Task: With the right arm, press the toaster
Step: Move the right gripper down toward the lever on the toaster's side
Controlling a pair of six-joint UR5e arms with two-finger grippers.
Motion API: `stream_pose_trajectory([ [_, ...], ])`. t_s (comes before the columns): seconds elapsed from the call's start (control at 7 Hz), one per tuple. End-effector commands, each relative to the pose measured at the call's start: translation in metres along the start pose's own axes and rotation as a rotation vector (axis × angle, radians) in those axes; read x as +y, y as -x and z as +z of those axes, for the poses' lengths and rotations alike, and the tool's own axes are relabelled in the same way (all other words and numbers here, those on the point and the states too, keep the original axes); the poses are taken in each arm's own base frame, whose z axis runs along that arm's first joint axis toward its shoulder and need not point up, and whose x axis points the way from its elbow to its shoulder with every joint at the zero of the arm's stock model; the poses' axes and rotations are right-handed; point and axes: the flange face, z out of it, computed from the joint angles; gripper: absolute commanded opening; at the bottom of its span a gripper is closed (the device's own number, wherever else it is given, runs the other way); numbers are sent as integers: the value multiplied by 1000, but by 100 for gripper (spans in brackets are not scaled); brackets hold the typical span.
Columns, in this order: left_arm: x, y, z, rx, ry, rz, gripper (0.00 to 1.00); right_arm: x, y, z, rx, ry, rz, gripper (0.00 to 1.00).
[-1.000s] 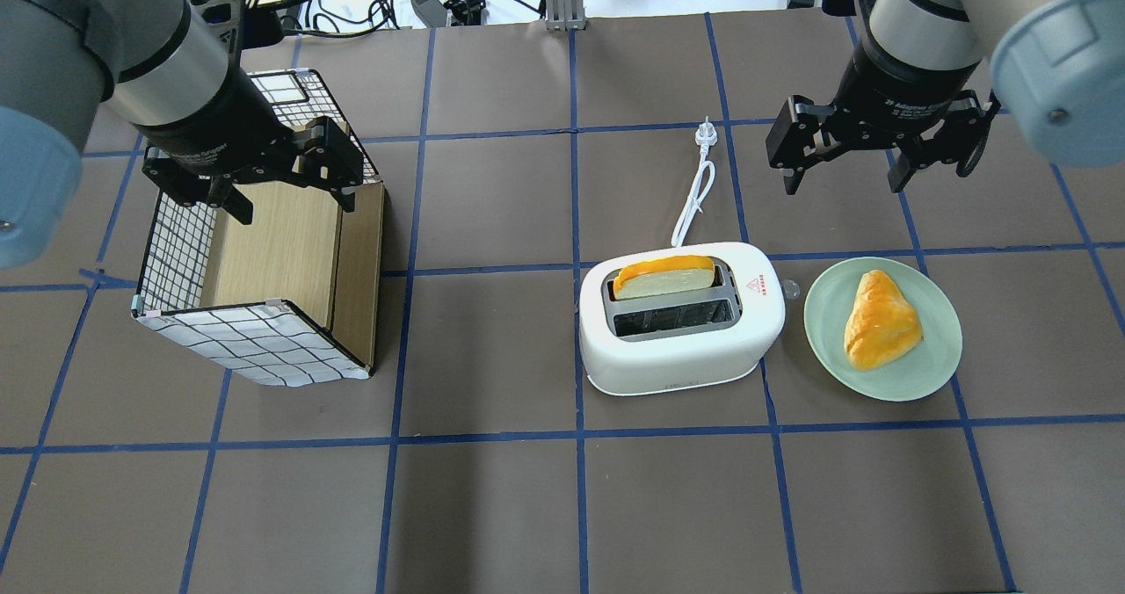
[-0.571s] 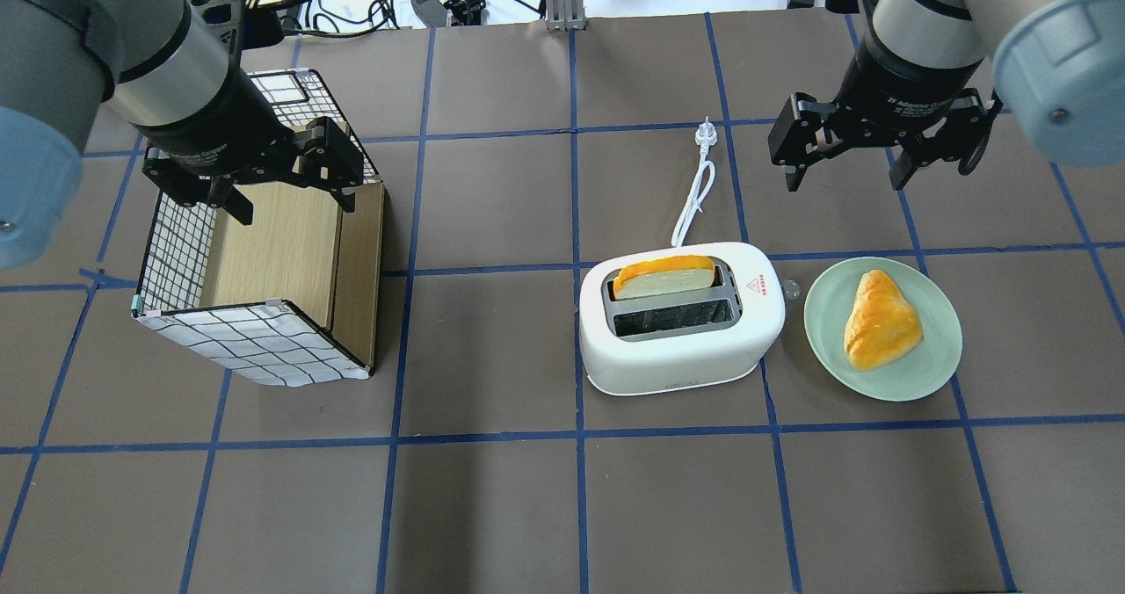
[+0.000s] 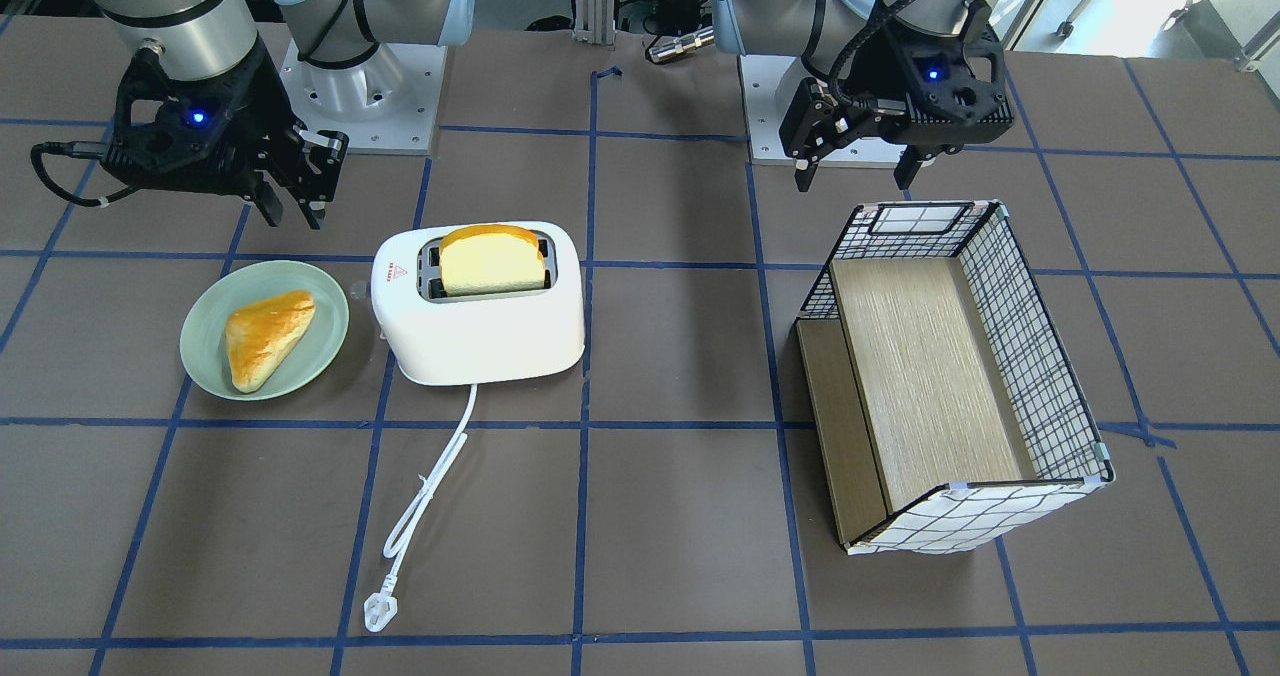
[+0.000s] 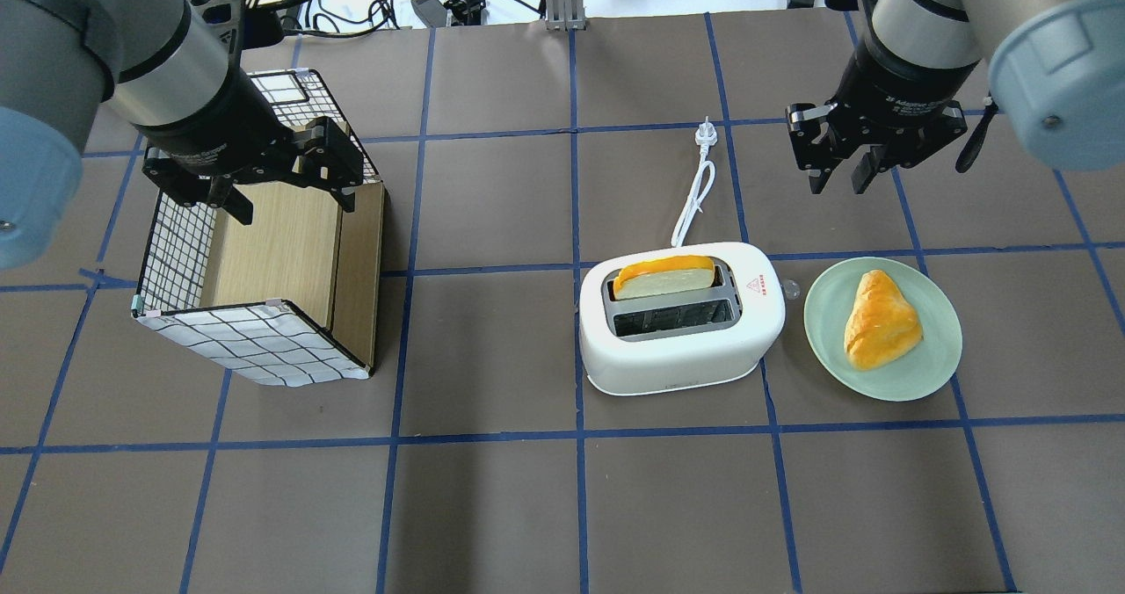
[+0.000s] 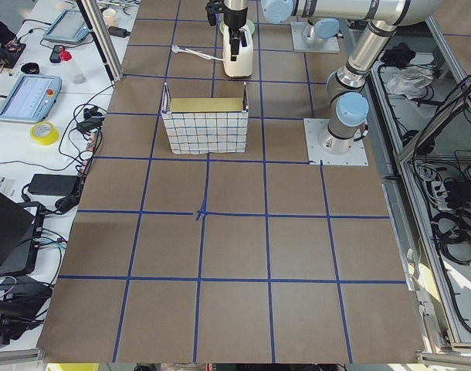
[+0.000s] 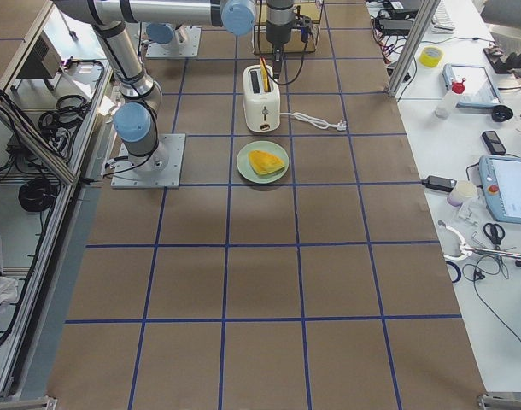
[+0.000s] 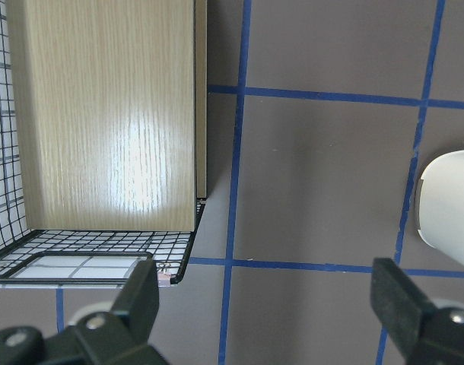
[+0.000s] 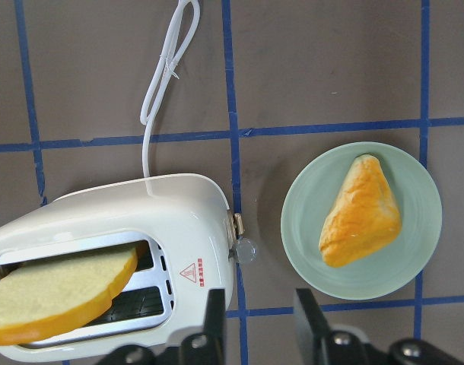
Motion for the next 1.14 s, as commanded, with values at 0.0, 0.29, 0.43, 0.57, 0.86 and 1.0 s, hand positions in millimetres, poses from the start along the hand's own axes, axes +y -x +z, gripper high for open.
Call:
stream_pose_trajectory([
  [0.0, 0, 0, -1, 0, -1, 0, 100, -8, -7, 16, -7, 28, -24, 0],
  [0.29, 0, 0, 0, 0, 0, 0, 100, -15, -34, 41, -71, 66, 19, 0],
  [0.43, 0, 0, 0, 0, 0, 0, 100, -13, -39, 62, -130, 82, 36, 0],
  [0.57, 0, 0, 0, 0, 0, 0, 100, -10, -45, 83, -133, 80, 39, 0],
  [0.86, 0, 0, -1, 2, -1, 0, 100, 1, -57, 120, -138, 108, 71, 0],
  [1.0, 0, 0, 0, 1, 1, 0, 100, 4, -56, 130, -158, 108, 74, 0],
])
